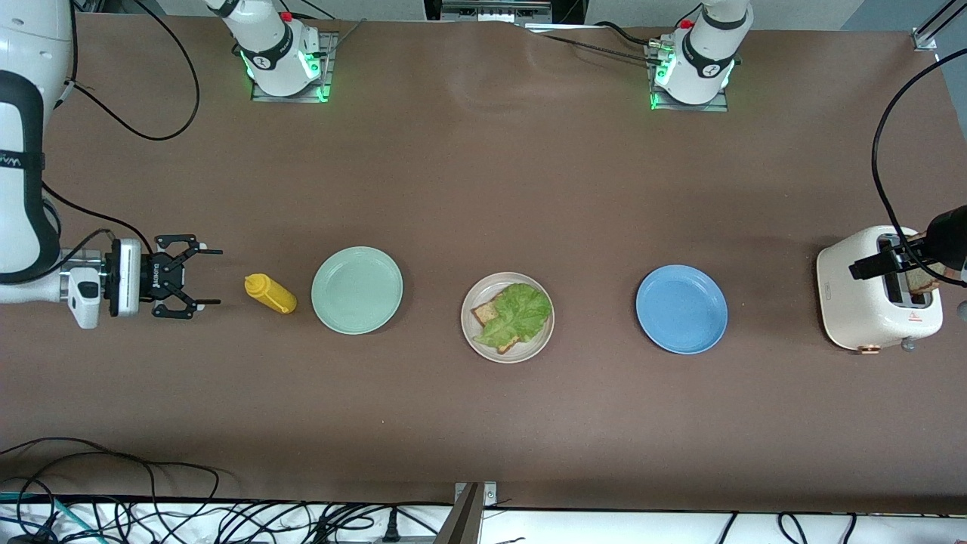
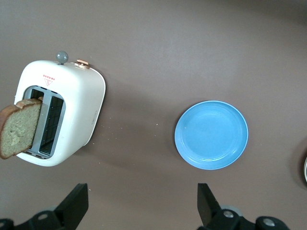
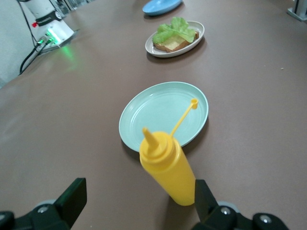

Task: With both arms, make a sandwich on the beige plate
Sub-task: 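Move the open right gripper around the yellow mustard bottle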

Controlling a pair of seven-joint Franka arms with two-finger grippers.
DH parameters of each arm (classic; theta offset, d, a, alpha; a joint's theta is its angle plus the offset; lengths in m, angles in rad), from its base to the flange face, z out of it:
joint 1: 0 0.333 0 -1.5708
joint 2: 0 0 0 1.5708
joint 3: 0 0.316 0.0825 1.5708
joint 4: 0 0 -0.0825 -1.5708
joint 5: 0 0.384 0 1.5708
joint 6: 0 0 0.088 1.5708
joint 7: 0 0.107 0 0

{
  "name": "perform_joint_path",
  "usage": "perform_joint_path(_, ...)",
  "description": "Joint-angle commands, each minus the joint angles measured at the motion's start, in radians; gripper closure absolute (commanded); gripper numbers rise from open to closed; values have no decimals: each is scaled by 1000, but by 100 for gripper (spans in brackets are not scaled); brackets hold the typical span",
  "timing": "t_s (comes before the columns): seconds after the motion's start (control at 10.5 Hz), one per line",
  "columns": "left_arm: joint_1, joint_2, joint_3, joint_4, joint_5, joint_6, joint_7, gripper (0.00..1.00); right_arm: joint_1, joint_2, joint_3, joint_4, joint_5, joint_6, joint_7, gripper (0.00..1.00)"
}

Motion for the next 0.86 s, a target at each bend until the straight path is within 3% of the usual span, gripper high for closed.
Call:
perform_joint_path(0.0, 3, -9, 2, -8, -22, -1, 18, 0, -5, 75, -18, 5, 112, -37, -165, 0)
perform_joint_path(0.29, 0, -9, 2, -8, -22, -1, 16, 0, -11, 155, -18, 16, 147, -39, -329, 0)
perform_joint_path(0.77, -1, -9, 1, -6, -22, -1, 5, 0, -10, 272, -9, 17, 302, -37, -497, 0)
